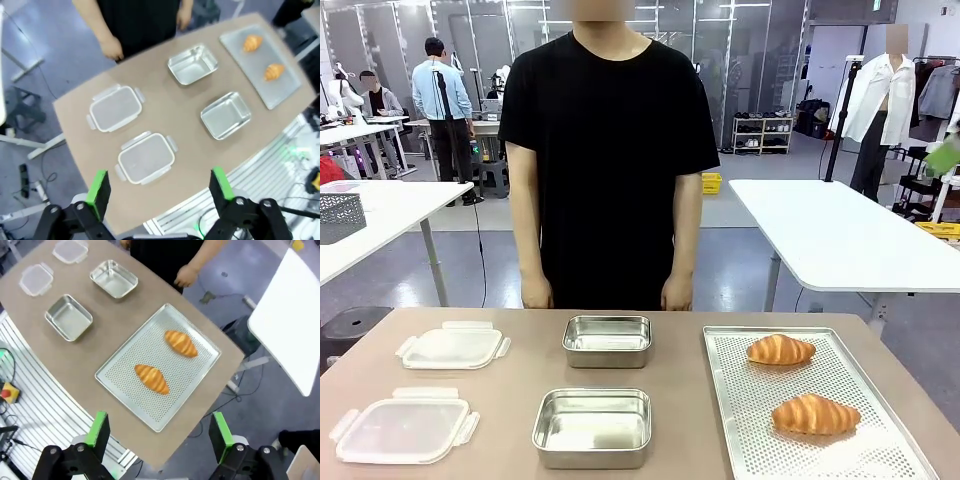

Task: Place the bread into the airtight container.
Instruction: Pick up a Butter Roll and place it into an empty Airtight Container.

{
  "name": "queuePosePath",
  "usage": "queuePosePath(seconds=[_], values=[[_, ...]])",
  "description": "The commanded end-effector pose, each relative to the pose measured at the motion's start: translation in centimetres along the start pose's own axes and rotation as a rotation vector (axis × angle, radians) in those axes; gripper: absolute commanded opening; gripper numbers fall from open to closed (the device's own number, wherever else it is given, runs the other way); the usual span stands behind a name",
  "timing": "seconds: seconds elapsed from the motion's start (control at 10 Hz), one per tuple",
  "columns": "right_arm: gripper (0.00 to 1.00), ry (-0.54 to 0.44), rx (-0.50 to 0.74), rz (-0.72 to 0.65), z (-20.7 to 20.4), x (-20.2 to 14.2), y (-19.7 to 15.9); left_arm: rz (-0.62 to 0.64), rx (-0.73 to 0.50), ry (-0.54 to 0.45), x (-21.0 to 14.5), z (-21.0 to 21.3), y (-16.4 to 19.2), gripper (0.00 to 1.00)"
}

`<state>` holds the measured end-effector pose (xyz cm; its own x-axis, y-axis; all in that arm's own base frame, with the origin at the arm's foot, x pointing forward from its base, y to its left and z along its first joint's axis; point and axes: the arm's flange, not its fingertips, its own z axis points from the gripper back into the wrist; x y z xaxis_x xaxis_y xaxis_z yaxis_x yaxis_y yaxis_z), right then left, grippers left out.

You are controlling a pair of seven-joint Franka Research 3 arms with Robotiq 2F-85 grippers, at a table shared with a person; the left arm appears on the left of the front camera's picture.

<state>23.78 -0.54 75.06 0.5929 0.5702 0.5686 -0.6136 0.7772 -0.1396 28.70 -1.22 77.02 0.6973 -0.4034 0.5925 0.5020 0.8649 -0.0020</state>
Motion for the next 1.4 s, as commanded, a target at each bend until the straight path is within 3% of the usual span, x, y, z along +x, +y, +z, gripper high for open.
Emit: queuePosePath(seconds=[0.0,0.1,0.3,0.5,0.6,1.1,1.3], values=[[1.0,-0.019,-0.043,0.067,1.1,-2.6,-0.4,-0.028,0.048,-0.025,-1.5,3.0,0.0,1.0],[1.0,-0.06,-0.054,0.053,2.7,-3.8,-0.6,-0.05,0.084,-0.046,-2.2,4.9,0.0,1.0],[1.0,-0.052,-0.104,0.065,3.8,-4.4,-0.2,-0.046,0.11,-0.094,-3.6,7.4,-0.4,1.0],[1.0,-0.069,-0.139,-0.003,3.0,-4.0,-0.6,-0.04,0.097,-0.111,-4.6,7.7,0.2,1.0],[1.0,-0.061,-0.095,0.047,4.7,-4.1,-0.1,-0.03,0.102,-0.121,-3.6,7.9,-0.6,1.0],[1.0,-0.063,-0.106,0.04,4.3,-4.1,-0.3,-0.03,0.102,-0.121,-3.6,7.9,-0.6,1.0],[1.0,-0.036,-0.096,0.404,1.9,-1.8,-0.8,-0.03,0.102,-0.121,-3.6,7.9,-0.6,1.0]])
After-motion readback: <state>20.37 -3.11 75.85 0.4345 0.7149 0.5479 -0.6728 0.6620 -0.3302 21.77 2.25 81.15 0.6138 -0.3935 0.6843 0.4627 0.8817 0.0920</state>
